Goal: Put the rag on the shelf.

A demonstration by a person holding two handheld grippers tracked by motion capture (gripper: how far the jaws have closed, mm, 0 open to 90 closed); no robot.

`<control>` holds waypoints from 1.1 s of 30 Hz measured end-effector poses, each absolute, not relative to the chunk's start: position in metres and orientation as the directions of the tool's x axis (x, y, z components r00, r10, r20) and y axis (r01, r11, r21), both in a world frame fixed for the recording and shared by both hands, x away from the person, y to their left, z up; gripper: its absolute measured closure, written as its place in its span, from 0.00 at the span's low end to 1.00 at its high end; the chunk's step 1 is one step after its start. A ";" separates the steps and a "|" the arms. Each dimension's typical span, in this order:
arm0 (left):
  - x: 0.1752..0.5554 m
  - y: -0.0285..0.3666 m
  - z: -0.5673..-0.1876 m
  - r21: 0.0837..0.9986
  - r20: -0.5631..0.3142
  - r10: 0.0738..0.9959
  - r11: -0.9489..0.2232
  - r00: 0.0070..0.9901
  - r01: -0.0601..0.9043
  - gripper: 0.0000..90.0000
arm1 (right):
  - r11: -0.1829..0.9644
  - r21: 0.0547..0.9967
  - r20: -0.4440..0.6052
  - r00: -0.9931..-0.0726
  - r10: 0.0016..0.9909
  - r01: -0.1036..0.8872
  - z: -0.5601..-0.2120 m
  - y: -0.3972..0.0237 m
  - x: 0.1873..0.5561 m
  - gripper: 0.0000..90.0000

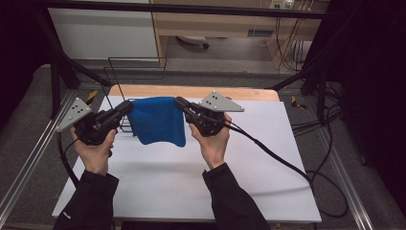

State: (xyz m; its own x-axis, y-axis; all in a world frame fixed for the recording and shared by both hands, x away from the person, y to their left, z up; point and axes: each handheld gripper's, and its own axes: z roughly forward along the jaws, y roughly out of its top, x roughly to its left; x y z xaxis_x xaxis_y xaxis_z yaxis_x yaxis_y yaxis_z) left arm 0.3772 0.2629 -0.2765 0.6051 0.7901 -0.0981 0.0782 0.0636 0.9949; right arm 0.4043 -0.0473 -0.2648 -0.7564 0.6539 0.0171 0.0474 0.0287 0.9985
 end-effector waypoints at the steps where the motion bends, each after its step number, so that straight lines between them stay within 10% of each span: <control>1: 0.377 0.264 -0.275 0.995 -0.101 0.793 0.070 0.601 0.074 0.96 | 0.029 0.999 0.015 -0.756 0.654 0.045 -0.263 -0.045 0.405 0.96; 33: 0.397 0.294 -0.212 0.995 -0.077 0.843 0.098 0.532 -0.012 0.96 | 0.014 0.999 -0.041 -0.755 0.655 -0.043 -0.205 -0.003 0.429 0.96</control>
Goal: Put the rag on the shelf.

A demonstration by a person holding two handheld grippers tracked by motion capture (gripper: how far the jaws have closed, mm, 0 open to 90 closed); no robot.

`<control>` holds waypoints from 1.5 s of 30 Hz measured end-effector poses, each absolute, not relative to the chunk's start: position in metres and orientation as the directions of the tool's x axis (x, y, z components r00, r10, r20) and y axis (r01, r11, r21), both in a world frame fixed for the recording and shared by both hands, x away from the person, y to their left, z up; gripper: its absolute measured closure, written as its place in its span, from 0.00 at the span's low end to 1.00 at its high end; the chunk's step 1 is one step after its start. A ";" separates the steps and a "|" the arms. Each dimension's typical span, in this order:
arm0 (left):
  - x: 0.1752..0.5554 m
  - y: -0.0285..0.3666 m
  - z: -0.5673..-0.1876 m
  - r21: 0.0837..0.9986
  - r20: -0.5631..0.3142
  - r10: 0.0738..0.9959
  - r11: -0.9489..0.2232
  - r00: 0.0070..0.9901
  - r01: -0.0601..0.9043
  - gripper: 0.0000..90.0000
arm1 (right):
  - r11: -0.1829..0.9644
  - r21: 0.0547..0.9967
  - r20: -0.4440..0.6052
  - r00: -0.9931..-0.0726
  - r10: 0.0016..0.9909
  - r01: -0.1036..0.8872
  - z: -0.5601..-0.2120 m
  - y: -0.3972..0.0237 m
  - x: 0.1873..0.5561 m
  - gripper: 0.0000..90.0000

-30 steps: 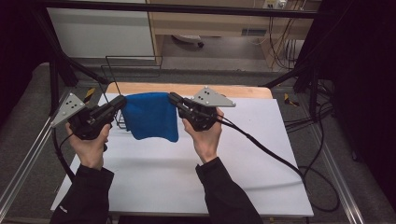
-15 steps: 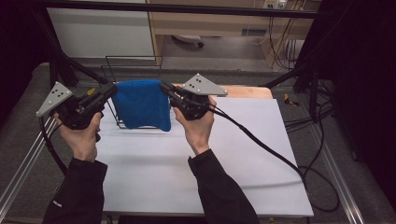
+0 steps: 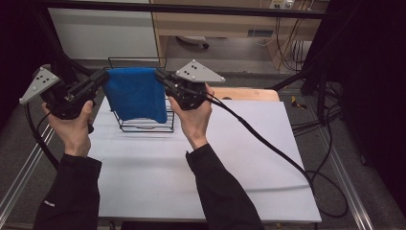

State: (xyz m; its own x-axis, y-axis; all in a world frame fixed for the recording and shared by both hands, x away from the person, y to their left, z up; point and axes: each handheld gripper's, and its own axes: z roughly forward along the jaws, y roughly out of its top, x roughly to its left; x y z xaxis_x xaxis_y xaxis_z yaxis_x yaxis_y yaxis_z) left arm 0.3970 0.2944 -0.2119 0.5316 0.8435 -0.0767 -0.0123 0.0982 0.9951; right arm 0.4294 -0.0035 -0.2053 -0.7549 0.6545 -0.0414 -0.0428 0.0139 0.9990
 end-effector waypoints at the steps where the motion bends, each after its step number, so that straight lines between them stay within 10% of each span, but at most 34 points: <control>1: 0.398 0.295 -0.209 0.995 -0.074 0.845 0.097 0.529 -0.015 0.96 | 0.012 0.999 -0.042 -0.754 0.655 -0.046 -0.203 -0.003 0.430 0.96; 45: 0.464 0.319 -0.146 0.985 -0.113 0.858 0.161 0.502 -0.053 0.96 | 0.029 0.994 -0.094 -0.717 0.691 -0.102 -0.134 0.031 0.492 0.96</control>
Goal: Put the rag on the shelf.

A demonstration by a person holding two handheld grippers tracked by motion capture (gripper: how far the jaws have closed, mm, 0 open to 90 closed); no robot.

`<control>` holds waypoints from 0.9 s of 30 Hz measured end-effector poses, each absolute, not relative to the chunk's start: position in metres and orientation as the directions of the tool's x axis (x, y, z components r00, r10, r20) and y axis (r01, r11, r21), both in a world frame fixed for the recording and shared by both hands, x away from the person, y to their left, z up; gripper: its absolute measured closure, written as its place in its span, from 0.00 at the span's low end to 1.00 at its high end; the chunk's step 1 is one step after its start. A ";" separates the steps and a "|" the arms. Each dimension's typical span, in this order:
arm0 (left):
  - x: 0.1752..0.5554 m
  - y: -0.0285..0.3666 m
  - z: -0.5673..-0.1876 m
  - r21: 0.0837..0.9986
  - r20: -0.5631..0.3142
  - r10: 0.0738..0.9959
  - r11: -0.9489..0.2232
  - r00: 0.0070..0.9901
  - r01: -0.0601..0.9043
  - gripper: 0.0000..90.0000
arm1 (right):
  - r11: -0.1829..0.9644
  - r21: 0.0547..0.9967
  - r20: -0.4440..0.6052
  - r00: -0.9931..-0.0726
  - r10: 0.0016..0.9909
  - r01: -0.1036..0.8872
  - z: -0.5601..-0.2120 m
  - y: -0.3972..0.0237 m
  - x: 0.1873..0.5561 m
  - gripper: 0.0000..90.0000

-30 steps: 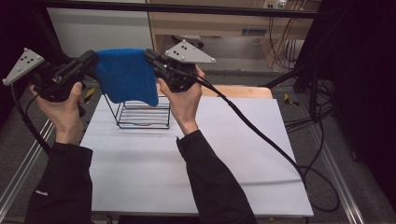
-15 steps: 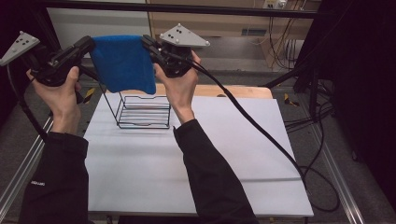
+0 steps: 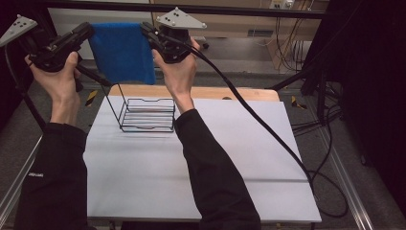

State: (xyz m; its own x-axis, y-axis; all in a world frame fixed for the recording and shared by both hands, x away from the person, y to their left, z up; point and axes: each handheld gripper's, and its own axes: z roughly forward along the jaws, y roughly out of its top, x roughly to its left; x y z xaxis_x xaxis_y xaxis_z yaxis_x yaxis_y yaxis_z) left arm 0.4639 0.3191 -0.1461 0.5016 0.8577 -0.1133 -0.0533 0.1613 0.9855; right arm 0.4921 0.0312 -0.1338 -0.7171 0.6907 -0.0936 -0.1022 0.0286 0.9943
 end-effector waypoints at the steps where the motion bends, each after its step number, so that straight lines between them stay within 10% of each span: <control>1: 0.466 0.319 -0.145 0.986 -0.107 0.860 0.155 0.498 -0.055 0.96 | 0.031 0.994 -0.096 -0.715 0.693 -0.104 -0.133 0.032 0.494 0.96; 27: 0.510 0.321 -0.166 0.993 -0.092 0.866 0.114 0.492 -0.016 0.96 | 0.099 0.992 -0.126 -0.695 0.708 -0.078 -0.151 0.038 0.546 0.96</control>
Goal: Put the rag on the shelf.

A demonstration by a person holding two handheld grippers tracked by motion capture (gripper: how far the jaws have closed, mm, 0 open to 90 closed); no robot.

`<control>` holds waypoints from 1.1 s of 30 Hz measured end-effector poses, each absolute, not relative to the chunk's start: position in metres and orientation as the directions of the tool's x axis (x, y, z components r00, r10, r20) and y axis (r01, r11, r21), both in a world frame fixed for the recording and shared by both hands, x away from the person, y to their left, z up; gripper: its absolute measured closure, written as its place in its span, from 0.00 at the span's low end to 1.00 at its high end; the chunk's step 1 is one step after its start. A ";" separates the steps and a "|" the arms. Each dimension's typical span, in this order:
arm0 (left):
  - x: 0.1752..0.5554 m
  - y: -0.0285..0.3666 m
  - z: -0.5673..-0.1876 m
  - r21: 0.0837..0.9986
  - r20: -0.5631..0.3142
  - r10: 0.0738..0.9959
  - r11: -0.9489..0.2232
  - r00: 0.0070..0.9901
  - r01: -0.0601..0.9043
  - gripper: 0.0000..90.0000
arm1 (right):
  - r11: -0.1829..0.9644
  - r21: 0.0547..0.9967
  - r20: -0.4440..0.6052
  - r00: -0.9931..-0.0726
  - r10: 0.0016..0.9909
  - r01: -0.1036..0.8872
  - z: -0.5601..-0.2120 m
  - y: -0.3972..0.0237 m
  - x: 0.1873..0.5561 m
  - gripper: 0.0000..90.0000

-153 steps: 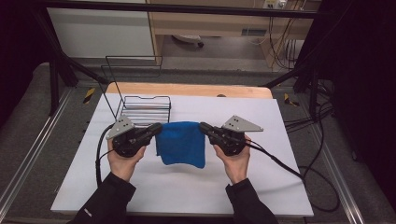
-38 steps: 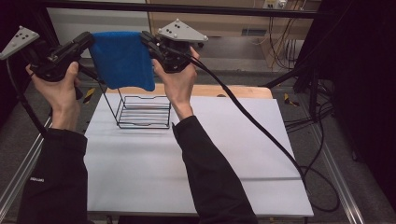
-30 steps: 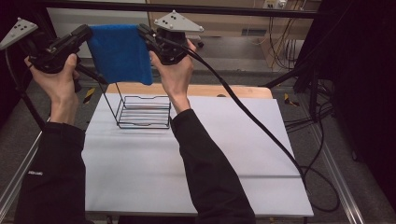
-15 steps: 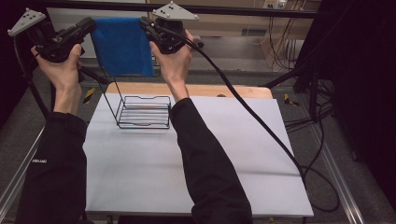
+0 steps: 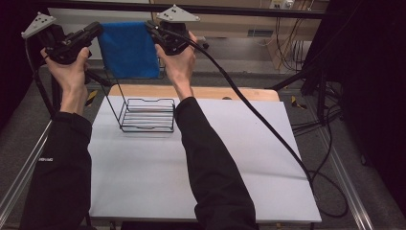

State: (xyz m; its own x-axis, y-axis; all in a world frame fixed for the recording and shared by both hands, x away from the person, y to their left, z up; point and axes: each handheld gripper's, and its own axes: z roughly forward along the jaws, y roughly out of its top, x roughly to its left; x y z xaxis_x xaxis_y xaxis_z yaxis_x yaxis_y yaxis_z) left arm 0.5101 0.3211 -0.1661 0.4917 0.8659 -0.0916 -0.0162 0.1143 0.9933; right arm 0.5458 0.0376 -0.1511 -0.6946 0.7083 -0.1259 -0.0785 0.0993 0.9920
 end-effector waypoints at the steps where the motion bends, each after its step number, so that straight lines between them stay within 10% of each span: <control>1: 0.510 0.322 -0.168 0.994 -0.090 0.866 0.112 0.492 -0.015 0.96 | 0.107 0.991 -0.129 -0.696 0.707 -0.075 -0.152 0.038 0.546 0.96; 33: 0.483 0.330 -0.214 0.999 -0.050 0.840 0.036 0.541 0.035 0.96 | 0.182 0.983 -0.120 -0.727 0.676 0.006 -0.193 0.038 0.515 0.96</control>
State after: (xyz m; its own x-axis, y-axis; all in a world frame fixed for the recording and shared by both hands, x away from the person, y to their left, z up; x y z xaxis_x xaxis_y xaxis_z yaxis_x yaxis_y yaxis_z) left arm 0.4832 0.3302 -0.2139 0.5408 0.8397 -0.0496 0.0352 0.0363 0.9987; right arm 0.5148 0.0383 -0.1933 -0.7270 0.6761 -0.1203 0.0064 0.1820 0.9833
